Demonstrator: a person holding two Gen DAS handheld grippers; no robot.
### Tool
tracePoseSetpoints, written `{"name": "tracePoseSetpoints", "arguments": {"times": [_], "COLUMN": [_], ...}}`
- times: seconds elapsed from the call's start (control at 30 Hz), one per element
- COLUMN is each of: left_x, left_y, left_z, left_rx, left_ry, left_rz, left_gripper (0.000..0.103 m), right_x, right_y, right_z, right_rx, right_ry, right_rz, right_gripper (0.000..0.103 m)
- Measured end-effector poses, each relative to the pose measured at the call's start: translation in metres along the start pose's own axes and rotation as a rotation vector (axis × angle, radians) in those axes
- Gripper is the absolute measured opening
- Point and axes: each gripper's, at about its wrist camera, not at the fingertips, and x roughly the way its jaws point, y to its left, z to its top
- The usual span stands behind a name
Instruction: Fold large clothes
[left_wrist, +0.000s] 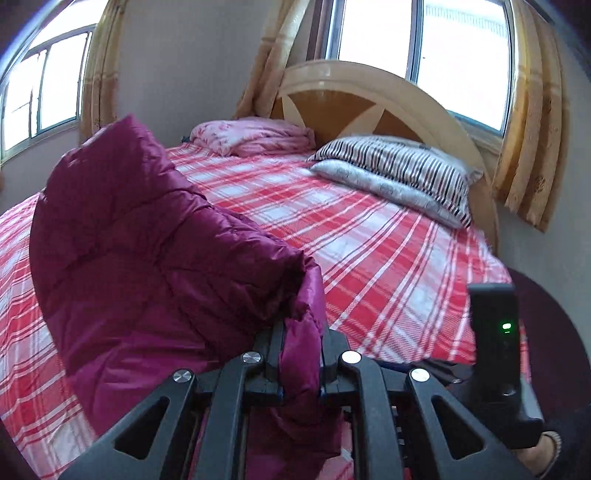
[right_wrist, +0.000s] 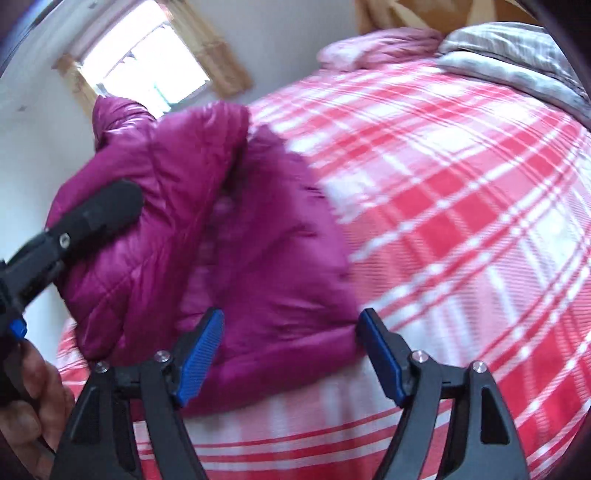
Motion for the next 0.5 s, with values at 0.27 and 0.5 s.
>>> {"name": "tracePoseSetpoints", "arguments": {"times": [0.27, 0.5], "left_x": [0.04, -0.01], "left_y": [-0.003, -0.02], "left_z": [-0.008, 0.002], "left_rx": [0.023, 0.058], "left_ry": [0.057, -0.097], "left_rz": [0.05, 0.07], "left_gripper": [0.017, 0.049], "right_x": [0.016, 0.014], "right_y": [0.003, 0.002], "right_z": [0.003, -0.005], "right_rx": [-0.126, -0.155], "right_ry": [-0.06, -0.078], "right_rz": [-0.121, -0.149], "right_gripper": [0.078, 0.079]}}
